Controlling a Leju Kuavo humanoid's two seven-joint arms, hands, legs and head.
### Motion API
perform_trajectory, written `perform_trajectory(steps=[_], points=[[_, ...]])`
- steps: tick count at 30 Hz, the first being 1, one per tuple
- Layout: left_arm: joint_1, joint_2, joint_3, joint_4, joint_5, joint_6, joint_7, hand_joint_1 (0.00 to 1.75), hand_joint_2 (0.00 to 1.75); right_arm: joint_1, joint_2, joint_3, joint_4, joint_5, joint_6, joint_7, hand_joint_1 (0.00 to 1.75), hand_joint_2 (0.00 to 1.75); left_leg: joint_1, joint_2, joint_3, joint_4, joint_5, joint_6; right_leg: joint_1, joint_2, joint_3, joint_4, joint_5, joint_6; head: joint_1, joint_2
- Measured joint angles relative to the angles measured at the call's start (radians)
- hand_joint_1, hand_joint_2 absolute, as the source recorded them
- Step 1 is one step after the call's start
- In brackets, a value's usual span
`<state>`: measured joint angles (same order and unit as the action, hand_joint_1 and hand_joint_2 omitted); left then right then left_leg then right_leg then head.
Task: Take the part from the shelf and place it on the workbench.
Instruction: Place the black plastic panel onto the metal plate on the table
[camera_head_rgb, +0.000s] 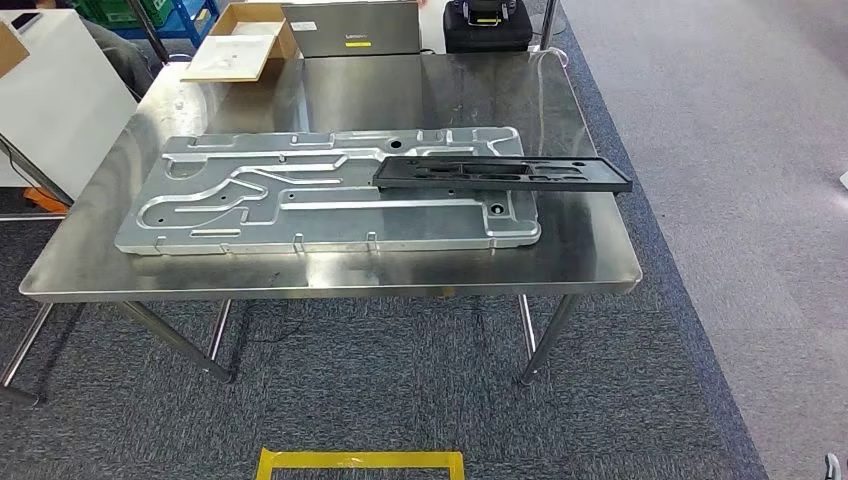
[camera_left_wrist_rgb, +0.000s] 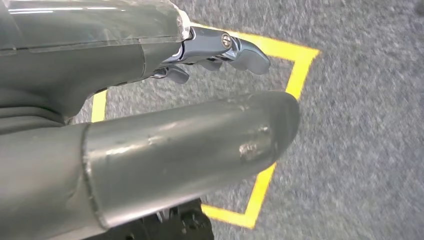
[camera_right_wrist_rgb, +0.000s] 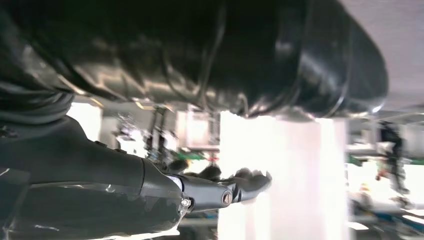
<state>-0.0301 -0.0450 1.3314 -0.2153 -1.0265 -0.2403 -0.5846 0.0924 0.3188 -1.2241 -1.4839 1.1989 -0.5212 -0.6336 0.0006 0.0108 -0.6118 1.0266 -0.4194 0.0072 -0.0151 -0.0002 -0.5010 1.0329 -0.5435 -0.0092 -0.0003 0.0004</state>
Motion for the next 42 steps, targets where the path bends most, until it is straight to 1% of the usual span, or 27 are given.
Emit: perform_trajectory(steps=[2, 5, 6, 8, 9, 11, 12, 14, 15, 16, 18, 20, 21, 22, 23, 25, 26, 28, 29, 31, 33, 35, 36, 37, 39, 41, 42], points=[[0.002, -0.001, 0.004, 0.0, -0.001, 0.0, 0.0, 0.0, 0.0, -0.013, 0.003, -0.023, 0.018, 0.006, 0.005, 0.003, 0.0, 0.0, 0.003, -0.002, -0.016, 0.027, -0.038, -0.013, -0.001, -0.003, -0.02, 0.0, 0.019, -0.018, 0.0, 0.0], [0.002, -0.003, 0.007, 0.0, -0.003, 0.0, 0.002, 0.0, 0.0, -0.036, 0.003, -0.058, 0.062, 0.078, 0.037, 0.064, 0.0, 0.0, 0.006, -0.002, -0.057, 0.18, -0.182, -0.024, 0.001, -0.004, -0.064, 0.0, 0.055, -0.031, 0.0, 0.0], [0.001, -0.003, 0.008, 0.0, -0.005, 0.0, 0.003, 0.0, 0.0, -0.047, -0.002, -0.076, 0.098, 0.122, 0.047, 0.103, 0.0, 0.0, 0.007, -0.002, -0.063, 0.233, -0.206, -0.024, 0.003, -0.005, -0.081, 0.001, 0.067, -0.031, 0.0, 0.0], [0.0, -0.004, 0.011, 0.0, -0.012, 0.0, 0.005, 0.0, 0.0, -0.068, -0.021, -0.118, 0.202, 0.213, 0.069, 0.193, 0.0, 0.0, 0.006, -0.003, -0.033, 0.261, -0.184, -0.018, 0.009, -0.005, -0.111, 0.002, 0.091, -0.03, 0.0, 0.0], [-0.001, -0.004, 0.012, 0.0, -0.015, -0.001, 0.007, 0.0, 0.0, -0.076, -0.035, -0.139, 0.267, 0.246, 0.089, 0.238, 0.0, 0.0, 0.004, -0.003, 0.007, 0.225, -0.155, -0.01, 0.012, -0.006, -0.125, 0.003, 0.102, -0.03, 0.0, 0.0], [-0.006, -0.004, 0.013, -0.001, -0.022, -0.003, 0.009, 0.0, 0.0, -0.088, -0.063, -0.174, 0.406, 0.281, 0.142, 0.307, 0.0, 0.0, -0.005, -0.004, 0.127, 0.076, -0.132, 0.014, 0.017, -0.008, -0.145, 0.004, 0.124, -0.027, 0.0, 0.0], [-0.009, -0.004, 0.013, -0.002, -0.026, -0.006, 0.01, 0.0, 0.0, -0.092, -0.076, -0.188, 0.48, 0.284, 0.18, 0.335, 0.0, 0.44, -0.01, -0.003, 0.179, 0.001, -0.139, 0.022, 0.018, -0.009, -0.151, 0.003, 0.135, -0.024, 0.0, 0.0], [-0.014, -0.003, 0.013, -0.002, -0.038, -0.013, 0.012, 0.0, 0.0, -0.099, -0.101, -0.211, 0.627, 0.287, 0.28, 0.404, 0.0, 0.44, -0.018, -0.002, 0.226, -0.082, -0.154, 0.033, 0.016, -0.012, -0.153, -0.004, 0.158, -0.013, 0.0, 0.0], [-0.014, -0.004, 0.013, -0.002, -0.047, -0.017, 0.016, 0.0, 0.0, -0.101, -0.112, -0.221, 0.695, 0.289, 0.34, 0.453, 0.0, 0.44, -0.018, -0.001, 0.222, -0.089, -0.144, 0.036, 0.015, -0.012, -0.153, -0.011, 0.17, -0.007, 0.0, 0.0], [-0.014, -0.004, 0.013, -0.002, -0.058, -0.021, 0.021, 0.0, 0.0, -0.103, -0.121, -0.23, 0.76, 0.289, 0.399, 0.505, 0.0, 0.0, -0.017, 0.003, 0.217, -0.096, -0.128, 0.042, 0.013, -0.01, -0.155, -0.013, 0.169, -0.002, 0.0, 0.0], [-0.013, -0.006, 0.012, -0.002, -0.077, -0.026, 0.033, 0.0, 0.0, -0.104, -0.13, -0.247, 0.872, 0.289, 0.487, 0.589, 0.0, 0.0, -0.011, 0.011, 0.197, -0.109, -0.094, 0.055, 0.012, -0.005, -0.169, 0.027, 0.108, 0.008, 0.0, 0.0], [-0.01, -0.009, 0.011, -0.002, -0.09, -0.027, 0.044, 0.0, 0.0, -0.105, -0.131, -0.261, 0.955, 0.289, 0.516, 0.621, 0.0, 0.0, -0.01, 0.021, 0.164, -0.107, -0.069, 0.062, 0.006, -0.001, -0.194, 0.14, -0.001, 0.016, 0.001, 0.0], [-0.009, -0.011, 0.01, -0.002, -0.093, -0.027, 0.047, 0.0, 0.0, -0.106, -0.131, -0.265, 0.985, 0.289, 0.519, 0.627, 0.0, 0.0, -0.01, 0.028, 0.145, -0.102, -0.058, 0.061, 0.003, -0.001, -0.203, 0.201, -0.031, 0.021, 0.001, 0.0], [-0.008, -0.012, 0.01, -0.002, -0.096, -0.027, 0.049, 0.0, 0.0, -0.107, -0.133, -0.27, 1.01, 0.289, 0.52, 0.63, 0.0, 0.0, -0.009, 0.037, 0.125, -0.096, -0.048, 0.058, -0.001, -0.001, -0.203, 0.246, -0.036, 0.027, 0.001, 0.0], [-0.008, -0.014, 0.009, -0.002, -0.097, -0.027, 0.05, 0.0, 0.0, -0.108, -0.137, -0.274, 1.029, 0.289, 0.521, 0.633, 0.0, 0.0, -0.006, 0.046, 0.103, -0.085, -0.04, 0.054, -0.005, -0.002, -0.188, 0.263, -0.017, 0.034, 0.001, 0.0], [-0.009, -0.017, 0.008, -0.002, -0.1, -0.027, 0.052, 0.0, 0.0, -0.112, -0.144, -0.279, 1.057, 0.289, 0.524, 0.637, 0.0, 0.0, 0.001, 0.062, 0.061, -0.056, -0.029, 0.044, -0.015, -0.016, -0.11, 0.199, 0.034, 0.047, 0.001, 0.0], [-0.009, -0.018, 0.007, -0.002, -0.101, -0.027, 0.052, 0.0, 0.0, -0.116, -0.146, -0.281, 1.067, 0.289, 0.525, 0.638, 0.0, 0.0, 0.002, 0.069, 0.04, -0.036, -0.027, 0.037, -0.017, -0.032, -0.057, 0.131, 0.036, 0.053, 0.001, 0.0], [-0.009, -0.02, 0.006, -0.002, -0.101, -0.027, 0.052, 0.0, 0.0, -0.122, -0.149, -0.283, 1.082, 0.289, 0.529, 0.639, 0.0, 0.0, 0.002, 0.083, 0.012, -0.003, -0.023, 0.023, -0.014, -0.054, 0.012, 0.022, 0.0, 0.046, 0.0, 0.0], [-0.01, -0.021, 0.006, -0.002, -0.101, -0.027, 0.052, 0.0, 0.0, -0.124, -0.15, -0.285, 1.089, 0.289, 0.533, 0.64, 0.0, 0.0, 0.002, 0.091, 0.005, 0.005, -0.019, 0.015, -0.009, -0.055, 0.019, -0.002, -0.015, 0.038, 0.0, 0.0], [-0.011, -0.022, 0.006, -0.002, -0.101, -0.025, 0.049, 0.0, 0.0, -0.123, -0.151, -0.288, 1.1, 0.289, 0.541, 0.64, 0.0, 0.0, 0.006, 0.097, -0.001, 0.009, -0.013, 0.0, -0.007, -0.042, 0.003, -0.005, -0.007, 0.017, 0.0, 0.0], [-0.009, -0.023, 0.006, -0.002, -0.1, -0.023, 0.046, 0.0, 0.0, -0.126, -0.151, -0.29, 1.11, 0.29, 0.547, 0.64, 0.0, 0.0, 0.011, 0.058, -0.017, 0.046, -0.066, -0.016, -0.009, -0.029, -0.024, -0.007, 0.019, 0.0, 0.0, 0.0], [-0.005, -0.023, 0.006, -0.002, -0.1, -0.02, 0.043, 0.0, 0.0, -0.132, -0.152, -0.29, 1.119, 0.291, 0.55, 0.639, 0.0, 0.0, 0.013, 0.011, -0.041, 0.146, -0.173, -0.024, -0.009, -0.012, -0.057, -0.007, 0.047, -0.009, 0.0, 0.0], [-0.004, -0.022, 0.006, -0.002, -0.1, -0.018, 0.043, 0.0, 0.0, -0.133, -0.152, -0.29, 1.124, 0.291, 0.552, 0.638, 0.0, 0.0, 0.013, 0.002, -0.049, 0.204, -0.212, -0.024, -0.007, -0.003, -0.074, -0.006, 0.06, -0.01, 0.0, 0.0], [-0.004, -0.022, 0.006, -0.002, -0.101, -0.016, 0.044, 0.0, 0.0, -0.135, -0.152, -0.29, 1.131, 0.291, 0.552, 0.636, 0.0, 0.0, 0.012, -0.001, -0.048, 0.247, -0.226, -0.022, -0.005, 0.006, -0.091, -0.005, 0.073, -0.011, 0.0, 0.0], [-0.004, -0.021, 0.006, -0.002, -0.106, -0.015, 0.051, 0.0, 0.0, -0.137, -0.152, -0.29, 1.146, 0.291, 0.553, 0.637, 0.0, 0.0, 0.012, -0.004, -0.001, 0.24, -0.192, -0.014, -0.002, 0.019, -0.123, -0.003, 0.098, -0.01, 0.0, 0.0], [-0.007, -0.02, 0.005, -0.002, -0.111, -0.02, 0.065, 0.0, 0.0, -0.14, -0.151, -0.29, 1.163, 0.29, 0.558, 0.656, 0.0, 0.0, 0.009, -0.01, 0.109, 0.108, -0.149, 0.0, 0.0, 0.029, -0.148, -0.002, 0.122, -0.006, 0.0, 0.0], [-0.009, -0.019, 0.005, -0.002, -0.113, -0.024, 0.075, 0.0, 0.0, -0.141, -0.15, -0.291, 1.172, 0.29, 0.561, 0.673, 0.0, 0.0, 0.007, -0.014, 0.166, 0.026, -0.148, 0.007, 0.001, 0.033, -0.155, -0.002, 0.133, -0.001, 0.0, 0.0]])
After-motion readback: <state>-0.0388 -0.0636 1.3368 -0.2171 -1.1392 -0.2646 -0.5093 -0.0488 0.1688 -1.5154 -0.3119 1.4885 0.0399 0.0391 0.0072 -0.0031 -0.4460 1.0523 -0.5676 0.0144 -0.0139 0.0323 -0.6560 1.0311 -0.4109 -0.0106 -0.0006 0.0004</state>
